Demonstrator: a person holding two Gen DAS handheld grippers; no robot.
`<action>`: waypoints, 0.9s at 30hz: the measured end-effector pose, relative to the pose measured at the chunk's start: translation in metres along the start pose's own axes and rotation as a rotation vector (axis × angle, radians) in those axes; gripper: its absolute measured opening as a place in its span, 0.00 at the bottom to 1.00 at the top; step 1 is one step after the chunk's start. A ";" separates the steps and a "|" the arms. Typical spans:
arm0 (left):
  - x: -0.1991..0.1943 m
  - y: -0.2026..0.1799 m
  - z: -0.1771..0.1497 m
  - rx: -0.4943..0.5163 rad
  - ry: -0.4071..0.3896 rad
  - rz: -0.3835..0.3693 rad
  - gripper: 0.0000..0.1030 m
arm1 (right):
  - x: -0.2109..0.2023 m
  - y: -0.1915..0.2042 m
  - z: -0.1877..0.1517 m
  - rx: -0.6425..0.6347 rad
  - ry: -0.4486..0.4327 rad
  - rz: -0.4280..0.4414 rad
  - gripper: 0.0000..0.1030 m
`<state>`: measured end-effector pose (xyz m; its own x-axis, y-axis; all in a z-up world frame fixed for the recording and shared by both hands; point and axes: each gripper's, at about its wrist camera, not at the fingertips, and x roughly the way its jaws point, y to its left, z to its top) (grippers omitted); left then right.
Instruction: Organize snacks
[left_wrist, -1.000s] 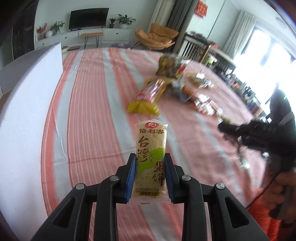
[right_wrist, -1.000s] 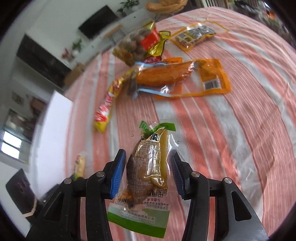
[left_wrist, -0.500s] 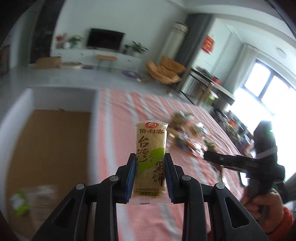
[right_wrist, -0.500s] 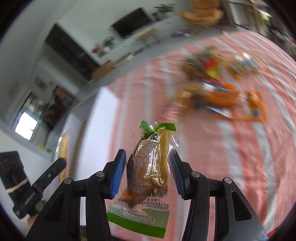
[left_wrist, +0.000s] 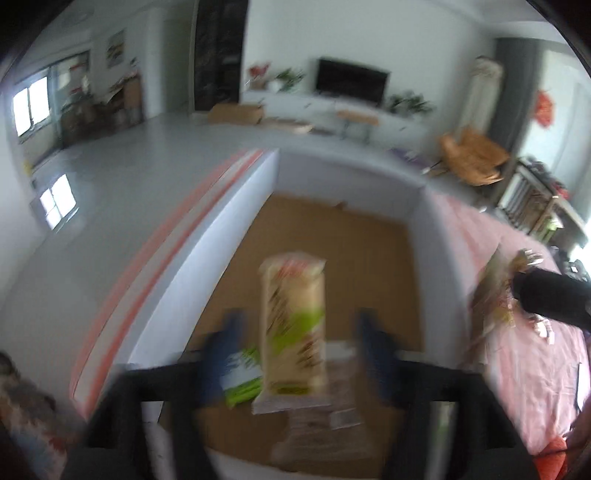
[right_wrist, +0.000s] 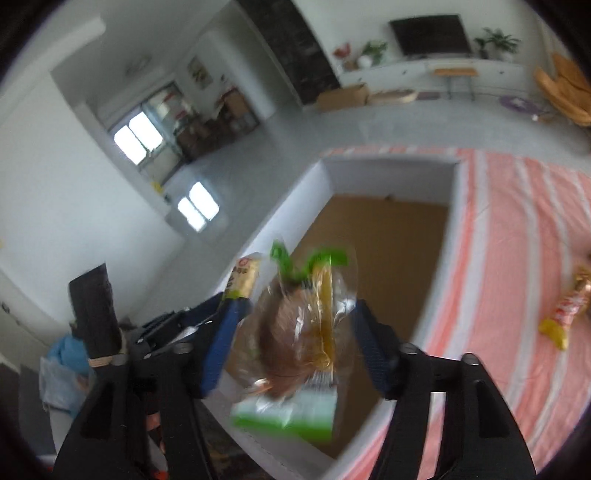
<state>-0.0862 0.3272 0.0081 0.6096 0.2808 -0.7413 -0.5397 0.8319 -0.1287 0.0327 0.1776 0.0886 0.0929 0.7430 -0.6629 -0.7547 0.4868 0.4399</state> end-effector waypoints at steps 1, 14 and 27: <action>0.005 0.005 -0.006 -0.021 0.010 -0.007 0.86 | 0.009 -0.001 -0.003 0.001 0.024 -0.016 0.67; -0.009 -0.138 -0.004 0.122 -0.041 -0.354 0.88 | -0.066 -0.207 -0.102 0.202 -0.123 -0.635 0.67; 0.091 -0.331 -0.076 0.442 0.132 -0.411 0.96 | -0.133 -0.306 -0.191 0.415 -0.170 -0.898 0.67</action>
<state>0.1041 0.0409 -0.0666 0.6245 -0.1427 -0.7679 0.0329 0.9871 -0.1567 0.1270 -0.1575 -0.0739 0.6328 0.0621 -0.7718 -0.0762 0.9969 0.0177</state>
